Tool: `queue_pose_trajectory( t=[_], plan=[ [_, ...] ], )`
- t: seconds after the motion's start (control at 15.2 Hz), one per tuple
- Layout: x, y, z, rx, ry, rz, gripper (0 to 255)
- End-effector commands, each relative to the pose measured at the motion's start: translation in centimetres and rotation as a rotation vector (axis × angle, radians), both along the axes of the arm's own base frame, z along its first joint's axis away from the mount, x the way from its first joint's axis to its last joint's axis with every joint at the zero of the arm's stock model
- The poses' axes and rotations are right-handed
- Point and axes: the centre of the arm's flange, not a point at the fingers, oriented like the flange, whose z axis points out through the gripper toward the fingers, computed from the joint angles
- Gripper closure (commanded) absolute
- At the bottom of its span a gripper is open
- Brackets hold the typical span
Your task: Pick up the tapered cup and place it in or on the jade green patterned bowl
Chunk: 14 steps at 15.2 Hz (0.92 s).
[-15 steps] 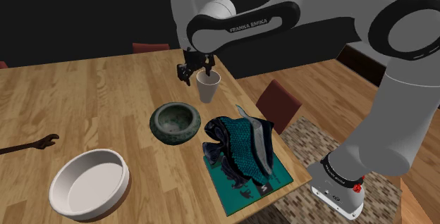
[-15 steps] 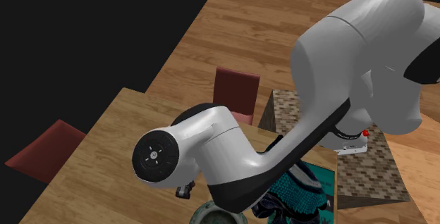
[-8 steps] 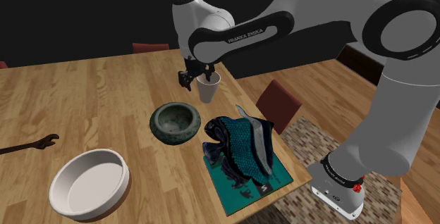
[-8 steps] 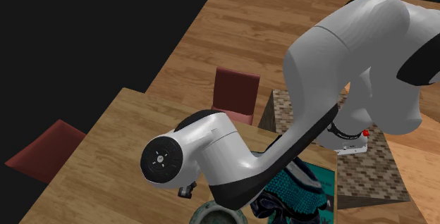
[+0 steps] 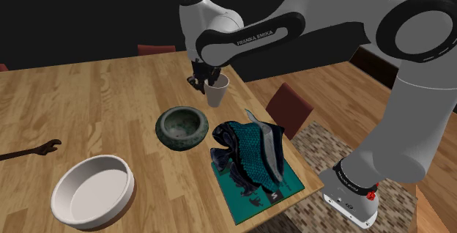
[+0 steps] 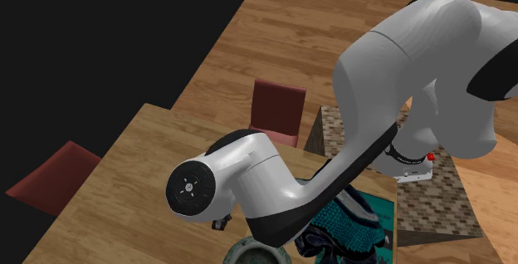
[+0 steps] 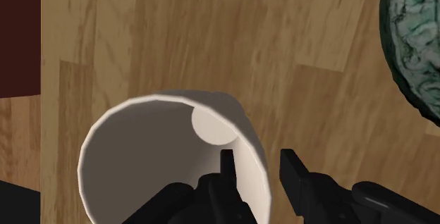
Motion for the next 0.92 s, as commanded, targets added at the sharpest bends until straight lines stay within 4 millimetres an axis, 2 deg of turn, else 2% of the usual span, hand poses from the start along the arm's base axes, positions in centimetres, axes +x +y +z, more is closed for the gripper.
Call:
queue_pose_trajectory(
  t=[0.0,0.46,0.86],
  plan=[
    [0.0,0.0,0.0,0.0,0.0,0.0,255],
    [0.0,0.0,0.0,0.0,0.0,0.0,255],
    [0.0,0.0,3.2,0.0,0.0,0.0,255]
  ],
)
